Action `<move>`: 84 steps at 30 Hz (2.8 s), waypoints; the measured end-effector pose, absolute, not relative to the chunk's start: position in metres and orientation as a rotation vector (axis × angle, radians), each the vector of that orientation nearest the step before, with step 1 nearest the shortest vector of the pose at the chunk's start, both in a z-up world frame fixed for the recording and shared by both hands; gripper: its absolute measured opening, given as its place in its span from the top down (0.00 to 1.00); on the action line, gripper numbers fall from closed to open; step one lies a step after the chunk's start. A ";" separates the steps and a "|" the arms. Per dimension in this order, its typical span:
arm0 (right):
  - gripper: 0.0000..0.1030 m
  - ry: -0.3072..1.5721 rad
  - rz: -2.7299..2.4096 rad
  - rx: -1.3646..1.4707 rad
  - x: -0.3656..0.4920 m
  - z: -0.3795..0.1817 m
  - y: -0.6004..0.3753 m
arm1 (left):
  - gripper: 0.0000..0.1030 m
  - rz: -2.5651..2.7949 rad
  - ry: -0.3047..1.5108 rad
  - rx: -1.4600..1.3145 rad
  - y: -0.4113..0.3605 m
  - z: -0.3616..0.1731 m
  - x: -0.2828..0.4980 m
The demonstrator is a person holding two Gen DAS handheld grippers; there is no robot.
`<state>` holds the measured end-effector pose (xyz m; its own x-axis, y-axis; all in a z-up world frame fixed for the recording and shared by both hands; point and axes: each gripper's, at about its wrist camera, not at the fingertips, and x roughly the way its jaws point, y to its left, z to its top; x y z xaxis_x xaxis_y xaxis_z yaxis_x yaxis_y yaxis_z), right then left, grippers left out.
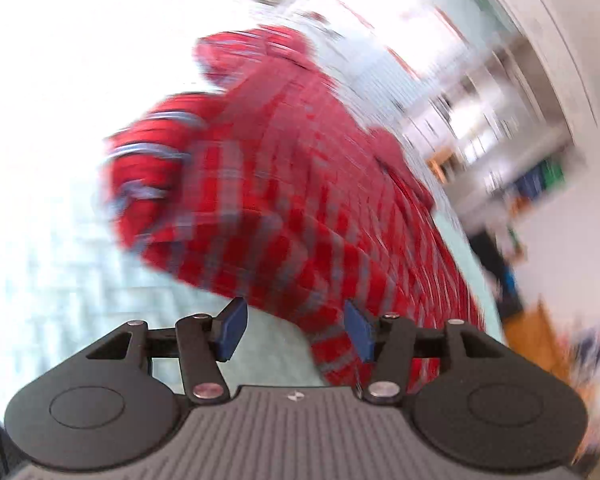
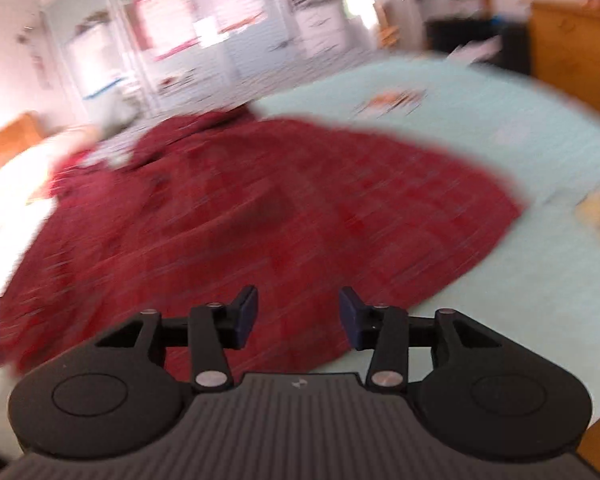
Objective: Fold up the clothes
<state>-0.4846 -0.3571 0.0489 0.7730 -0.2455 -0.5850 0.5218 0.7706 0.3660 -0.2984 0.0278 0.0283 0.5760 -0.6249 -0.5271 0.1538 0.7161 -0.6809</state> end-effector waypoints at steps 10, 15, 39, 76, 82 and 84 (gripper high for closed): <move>0.54 0.543 -0.407 0.911 -0.476 0.018 -0.362 | 0.40 -0.297 0.778 -0.843 0.069 0.002 -0.289; 0.49 0.564 -0.430 0.875 -0.466 0.015 -0.345 | 0.37 -0.311 0.736 -0.808 0.063 -0.001 -0.263; 0.47 0.617 -0.293 0.856 -0.470 0.022 -0.331 | 0.37 -0.119 0.713 -0.799 0.159 0.035 -0.270; 0.25 0.739 0.042 0.741 -0.435 0.017 -0.258 | 0.30 -0.364 0.778 -1.113 0.075 0.002 -0.349; 0.13 0.773 0.261 0.439 -0.375 0.018 -0.153 | 0.29 -0.398 0.781 -1.207 0.081 -0.003 -0.343; 0.09 0.715 0.270 0.419 -0.370 0.015 -0.134 | 0.29 -0.404 0.778 -1.230 0.083 -0.005 -0.343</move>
<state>-0.3700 -0.1336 0.0155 0.7264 0.3773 -0.5745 -0.0965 0.8836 0.4582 -0.3428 0.0828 -0.0052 0.6831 -0.6615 -0.3096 -0.1270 0.3099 -0.9423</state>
